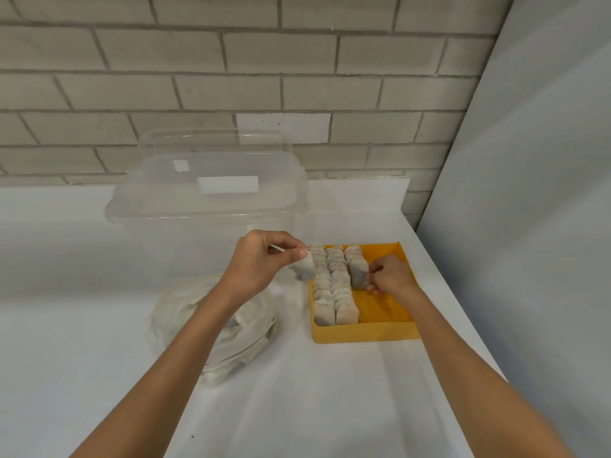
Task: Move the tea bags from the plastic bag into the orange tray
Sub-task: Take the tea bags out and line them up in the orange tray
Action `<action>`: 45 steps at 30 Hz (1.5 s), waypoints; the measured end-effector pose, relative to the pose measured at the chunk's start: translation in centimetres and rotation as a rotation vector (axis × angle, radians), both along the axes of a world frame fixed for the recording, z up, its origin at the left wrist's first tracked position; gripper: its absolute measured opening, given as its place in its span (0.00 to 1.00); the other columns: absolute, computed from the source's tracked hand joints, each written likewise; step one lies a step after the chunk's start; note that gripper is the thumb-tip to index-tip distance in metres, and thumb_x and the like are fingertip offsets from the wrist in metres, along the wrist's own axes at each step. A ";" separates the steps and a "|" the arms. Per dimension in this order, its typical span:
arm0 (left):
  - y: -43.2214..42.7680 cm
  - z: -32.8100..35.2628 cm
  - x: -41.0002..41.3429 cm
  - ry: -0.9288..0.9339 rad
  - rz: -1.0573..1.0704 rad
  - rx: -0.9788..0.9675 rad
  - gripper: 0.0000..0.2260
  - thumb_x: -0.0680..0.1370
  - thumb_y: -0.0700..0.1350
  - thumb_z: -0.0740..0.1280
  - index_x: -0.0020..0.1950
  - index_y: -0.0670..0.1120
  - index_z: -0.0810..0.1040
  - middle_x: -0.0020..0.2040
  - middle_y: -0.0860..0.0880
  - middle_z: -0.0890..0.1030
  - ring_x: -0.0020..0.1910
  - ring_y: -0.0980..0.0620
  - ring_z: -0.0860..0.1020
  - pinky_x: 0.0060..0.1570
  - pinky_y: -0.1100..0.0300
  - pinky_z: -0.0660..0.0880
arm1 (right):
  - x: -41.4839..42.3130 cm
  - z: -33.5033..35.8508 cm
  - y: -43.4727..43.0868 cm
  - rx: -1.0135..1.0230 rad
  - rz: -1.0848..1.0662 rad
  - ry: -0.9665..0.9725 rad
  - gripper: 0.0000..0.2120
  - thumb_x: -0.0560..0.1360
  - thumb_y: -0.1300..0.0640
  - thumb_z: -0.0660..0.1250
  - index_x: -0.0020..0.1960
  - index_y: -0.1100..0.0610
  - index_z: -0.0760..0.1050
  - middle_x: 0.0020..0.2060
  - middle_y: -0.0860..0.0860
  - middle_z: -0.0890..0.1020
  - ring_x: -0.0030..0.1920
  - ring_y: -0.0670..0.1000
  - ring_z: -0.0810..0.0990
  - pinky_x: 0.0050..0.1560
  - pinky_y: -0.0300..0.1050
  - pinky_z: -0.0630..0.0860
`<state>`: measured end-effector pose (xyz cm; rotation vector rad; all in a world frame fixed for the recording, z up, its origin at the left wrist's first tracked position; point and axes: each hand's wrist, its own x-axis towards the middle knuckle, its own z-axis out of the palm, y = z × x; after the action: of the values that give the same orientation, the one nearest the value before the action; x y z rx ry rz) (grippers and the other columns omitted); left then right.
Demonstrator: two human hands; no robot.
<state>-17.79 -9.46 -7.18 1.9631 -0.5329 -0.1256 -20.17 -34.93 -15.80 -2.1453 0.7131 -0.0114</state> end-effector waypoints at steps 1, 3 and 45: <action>-0.1 -0.1 0.0 0.002 0.002 0.000 0.03 0.72 0.45 0.74 0.44 0.48 0.86 0.42 0.53 0.85 0.36 0.56 0.79 0.42 0.68 0.74 | 0.2 -0.2 0.1 0.008 -0.006 0.013 0.04 0.76 0.68 0.64 0.48 0.61 0.75 0.39 0.62 0.82 0.33 0.54 0.81 0.39 0.48 0.81; -0.3 -0.2 0.0 0.001 0.005 -0.002 0.03 0.72 0.44 0.74 0.45 0.47 0.86 0.42 0.53 0.85 0.35 0.59 0.79 0.40 0.71 0.73 | 0.5 -0.4 0.1 0.031 -0.026 0.017 0.05 0.76 0.68 0.64 0.48 0.59 0.74 0.39 0.61 0.82 0.33 0.53 0.81 0.35 0.44 0.81; -14.5 -7.2 5.2 -0.273 -0.331 0.669 0.06 0.78 0.40 0.65 0.52 0.47 0.81 0.54 0.46 0.81 0.51 0.47 0.79 0.50 0.52 0.78 | -4.2 4.0 -1.8 -0.108 0.023 -0.201 0.05 0.78 0.63 0.64 0.52 0.56 0.75 0.45 0.57 0.81 0.37 0.52 0.83 0.43 0.48 0.82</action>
<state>-12.64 -23.97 -14.37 2.5411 -1.1038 -0.2724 -24.40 -36.75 -11.76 -2.2164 0.5814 -0.2555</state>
